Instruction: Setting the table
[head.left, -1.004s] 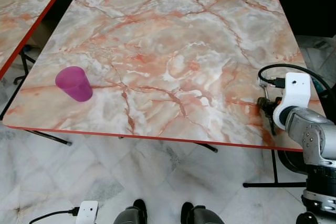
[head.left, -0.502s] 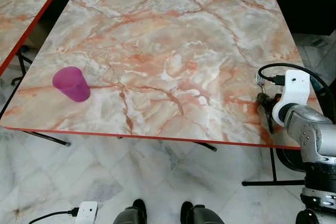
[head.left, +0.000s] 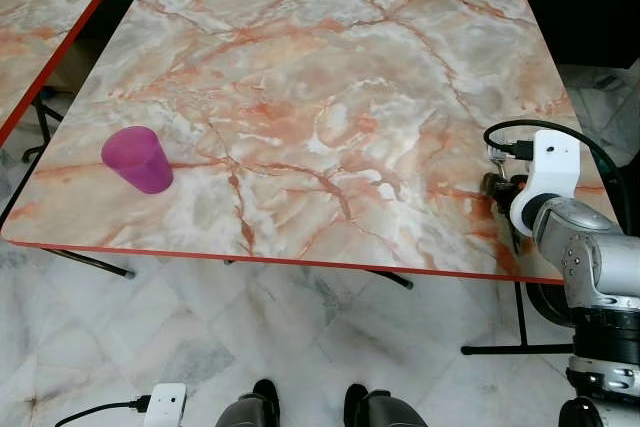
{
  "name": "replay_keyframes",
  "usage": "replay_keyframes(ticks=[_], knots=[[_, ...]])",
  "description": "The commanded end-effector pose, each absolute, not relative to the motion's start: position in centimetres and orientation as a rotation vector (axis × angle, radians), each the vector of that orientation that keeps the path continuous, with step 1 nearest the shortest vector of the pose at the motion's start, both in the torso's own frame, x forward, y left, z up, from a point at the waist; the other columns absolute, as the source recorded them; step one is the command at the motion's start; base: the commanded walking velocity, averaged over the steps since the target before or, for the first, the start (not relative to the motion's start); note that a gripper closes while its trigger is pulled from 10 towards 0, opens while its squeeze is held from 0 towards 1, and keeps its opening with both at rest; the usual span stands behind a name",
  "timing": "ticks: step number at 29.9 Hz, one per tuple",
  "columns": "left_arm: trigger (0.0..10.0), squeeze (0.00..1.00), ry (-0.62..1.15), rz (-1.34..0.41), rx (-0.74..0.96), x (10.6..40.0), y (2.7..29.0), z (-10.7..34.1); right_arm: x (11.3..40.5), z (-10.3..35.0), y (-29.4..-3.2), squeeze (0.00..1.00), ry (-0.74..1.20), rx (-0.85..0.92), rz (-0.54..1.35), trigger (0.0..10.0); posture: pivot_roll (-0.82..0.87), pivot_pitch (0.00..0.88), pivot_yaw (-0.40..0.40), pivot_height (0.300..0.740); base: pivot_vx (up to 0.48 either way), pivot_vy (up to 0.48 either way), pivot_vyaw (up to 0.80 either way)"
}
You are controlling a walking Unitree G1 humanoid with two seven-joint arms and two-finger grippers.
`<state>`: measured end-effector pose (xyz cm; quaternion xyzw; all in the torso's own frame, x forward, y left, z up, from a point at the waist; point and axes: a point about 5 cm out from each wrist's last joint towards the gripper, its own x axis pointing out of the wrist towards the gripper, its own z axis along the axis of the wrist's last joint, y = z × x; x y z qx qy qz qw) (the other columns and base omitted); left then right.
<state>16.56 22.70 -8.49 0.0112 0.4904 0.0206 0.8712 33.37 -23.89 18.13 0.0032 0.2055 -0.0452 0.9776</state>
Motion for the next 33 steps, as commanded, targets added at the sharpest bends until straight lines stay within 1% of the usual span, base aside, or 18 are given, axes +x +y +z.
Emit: replay_keyframes(ticks=[1,4,5,6,8,9,10,11,22,23,24,33], knots=[[10.0,0.0,1.091,0.026,-0.004,14.9,22.1,-9.3,33.2,17.7,-24.2,0.0,0.433,-0.008,-0.098,3.0,-0.08,0.287,-0.007,0.736,0.0,0.0,0.0],[10.0,0.0,1.092,0.026,-0.006,14.9,22.1,-9.3,33.1,17.5,-24.3,0.0,0.437,-0.01,-0.101,3.3,-0.08,0.286,-0.008,0.736,0.0,0.0,0.0],[10.0,0.0,1.092,0.026,-0.006,14.9,22.1,-9.3,33.1,17.5,-24.3,0.0,0.438,-0.011,-0.102,3.6,-0.08,0.288,-0.007,0.736,0.0,0.0,0.0],[10.0,0.0,1.092,0.025,-0.006,14.9,22.1,-9.3,33.1,17.5,-24.3,0.0,0.441,-0.013,-0.103,4.8,-0.08,0.288,-0.007,0.736,0.0,0.0,0.0],[10.0,0.0,1.092,0.025,-0.006,14.9,22.1,-9.3,33.1,17.4,-24.3,0.0,0.445,-0.016,-0.104,4.8,-0.08,0.289,-0.007,0.736,0.0,0.0,0.0],[10.0,0.0,1.092,0.026,-0.006,14.9,22.1,-9.3,33.1,17.4,-24.4,0.0,0.449,-0.02,-0.107,5.2,-0.08,0.289,-0.007,0.736,0.0,0.0,0.0],[10.0,0.0,1.092,0.026,-0.006,14.9,22.1,-9.3,33.1,17.4,-24.4,0.0,0.449,-0.02,-0.107,5.2,-0.08,0.289,-0.007,0.736,0.0,0.0,0.0],[10.0,0.0,1.092,0.026,-0.007,14.9,22.2,-9.3,33.0,17.3,-24.5,0.0,0.456,-0.027,-0.115,10.0,-0.08,0.291,-0.006,0.736,0.0,0.0,0.0],[10.0,0.0,1.093,0.027,-0.008,14.9,22.2,-9.3,32.9,16.8,-24.7,0.0,0.477,-0.039,-0.12,10.0,-0.08,0.294,-0.006,0.736,0.0,0.0,0.0],[10.0,0.0,1.093,0.027,-0.009,14.9,22.2,-9.3,32.9,16.7,-24.6,0.0,0.48,-0.037,-0.115,3.6,-0.07,0.294,-0.007,0.736,0.0,0.0,0.0],[10.0,0.0,1.093,0.028,-0.009,14.9,22.2,-9.3,32.8,16.6,-24.5,0.0,0.485,-0.038,-0.107,0.0,-0.07,0.294,-0.007,0.736,0.0,0.0,0.0],[10.0,0.0,1.092,0.031,-0.011,15.0,22.2,-9.3,32.9,16.5,-24.3,0.0,0.486,-0.039,-0.101,0.0,-0.07,0.297,-0.006,0.736,0.0,0.0,0.0]])
